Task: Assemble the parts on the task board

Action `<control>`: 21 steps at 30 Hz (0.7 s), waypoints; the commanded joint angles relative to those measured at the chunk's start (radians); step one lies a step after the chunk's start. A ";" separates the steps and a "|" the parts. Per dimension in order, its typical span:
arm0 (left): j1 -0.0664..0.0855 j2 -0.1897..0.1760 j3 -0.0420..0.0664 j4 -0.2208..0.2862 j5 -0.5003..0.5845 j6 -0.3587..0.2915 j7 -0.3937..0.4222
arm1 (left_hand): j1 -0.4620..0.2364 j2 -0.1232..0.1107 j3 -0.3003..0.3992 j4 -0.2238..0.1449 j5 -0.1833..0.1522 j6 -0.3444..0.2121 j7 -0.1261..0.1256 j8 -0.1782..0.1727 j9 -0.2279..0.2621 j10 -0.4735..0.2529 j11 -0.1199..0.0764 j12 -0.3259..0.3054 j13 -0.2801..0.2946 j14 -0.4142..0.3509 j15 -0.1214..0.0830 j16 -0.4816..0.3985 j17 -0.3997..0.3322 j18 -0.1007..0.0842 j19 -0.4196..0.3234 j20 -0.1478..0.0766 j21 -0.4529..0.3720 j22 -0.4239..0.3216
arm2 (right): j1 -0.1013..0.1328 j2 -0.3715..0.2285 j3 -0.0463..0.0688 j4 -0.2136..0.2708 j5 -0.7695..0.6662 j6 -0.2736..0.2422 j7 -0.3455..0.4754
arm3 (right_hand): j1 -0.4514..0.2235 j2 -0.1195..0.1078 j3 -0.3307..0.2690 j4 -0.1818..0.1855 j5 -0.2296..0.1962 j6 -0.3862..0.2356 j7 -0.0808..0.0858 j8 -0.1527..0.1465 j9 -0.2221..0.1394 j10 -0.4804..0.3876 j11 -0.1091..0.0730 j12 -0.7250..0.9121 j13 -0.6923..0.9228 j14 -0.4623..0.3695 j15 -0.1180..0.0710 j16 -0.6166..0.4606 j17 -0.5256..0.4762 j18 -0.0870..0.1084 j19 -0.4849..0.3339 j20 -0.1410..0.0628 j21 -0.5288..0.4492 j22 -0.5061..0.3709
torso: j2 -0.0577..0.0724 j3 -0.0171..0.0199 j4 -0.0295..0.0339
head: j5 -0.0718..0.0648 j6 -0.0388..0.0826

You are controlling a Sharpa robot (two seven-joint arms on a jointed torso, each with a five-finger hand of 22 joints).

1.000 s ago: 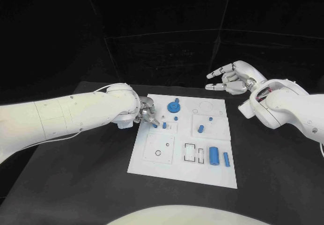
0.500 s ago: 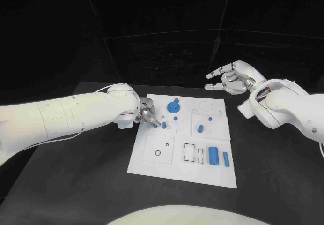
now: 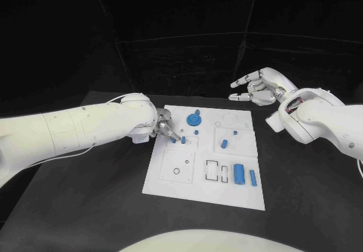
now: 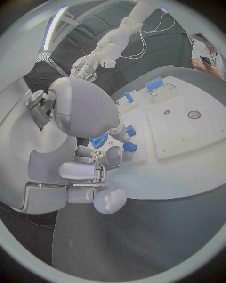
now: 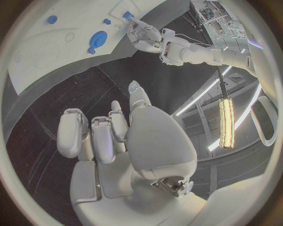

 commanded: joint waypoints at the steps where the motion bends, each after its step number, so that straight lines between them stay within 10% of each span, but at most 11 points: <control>1: -0.001 0.002 -0.001 -0.005 -0.004 0.001 -0.009 | -0.015 -0.001 -0.014 0.004 0.002 0.007 0.001 -0.006 -0.002 0.010 0.000 0.006 0.002 0.104 -0.008 0.007 0.263 -0.003 0.006 -0.002 0.006 0.002 | 0.002 0.000 0.001 0.003 -0.002 0.002 0.004 | -0.003 0.007 -0.007 0.002 -0.004 -0.003 0.000 0.006 -0.001 -0.001 -0.006 -0.001 -0.002 0.053 -0.006 -0.006 0.023 0.020 -0.004 -0.002 -0.007 -0.001 | 0.000 0.0001 0.0004 | 0.000 -0.001; 11: -0.002 0.002 -0.001 -0.007 -0.004 -0.013 0.000 | -0.044 -0.014 -0.096 0.046 0.002 0.012 0.003 -0.009 -0.004 0.010 0.001 0.008 0.004 0.104 -0.007 0.007 0.263 -0.004 0.007 -0.001 0.006 0.006 | 0.002 -0.001 0.001 0.003 -0.002 0.002 0.004 | -0.003 0.007 -0.007 0.002 -0.004 -0.003 0.000 0.006 -0.001 -0.001 -0.006 -0.001 -0.002 0.053 -0.006 -0.006 0.023 0.020 -0.004 -0.002 -0.007 -0.001 | 0.000 0.0001 0.0011 | -0.003 -0.002; 21: -0.004 -0.016 0.000 0.005 0.044 -0.173 0.060 | -0.040 -0.006 -0.156 0.075 0.003 0.013 0.001 -0.013 -0.006 0.006 0.000 0.000 -0.007 0.104 -0.008 0.007 0.263 -0.002 0.005 -0.002 0.000 0.003 | 0.002 0.000 0.001 0.003 -0.002 0.003 0.004 | -0.003 0.007 -0.007 0.002 -0.004 -0.003 0.000 0.006 -0.001 -0.001 -0.006 -0.001 -0.002 0.053 -0.006 -0.006 0.023 0.020 -0.004 -0.002 -0.007 -0.001 | 0.000 -0.0005 0.0017 | -0.005 0.000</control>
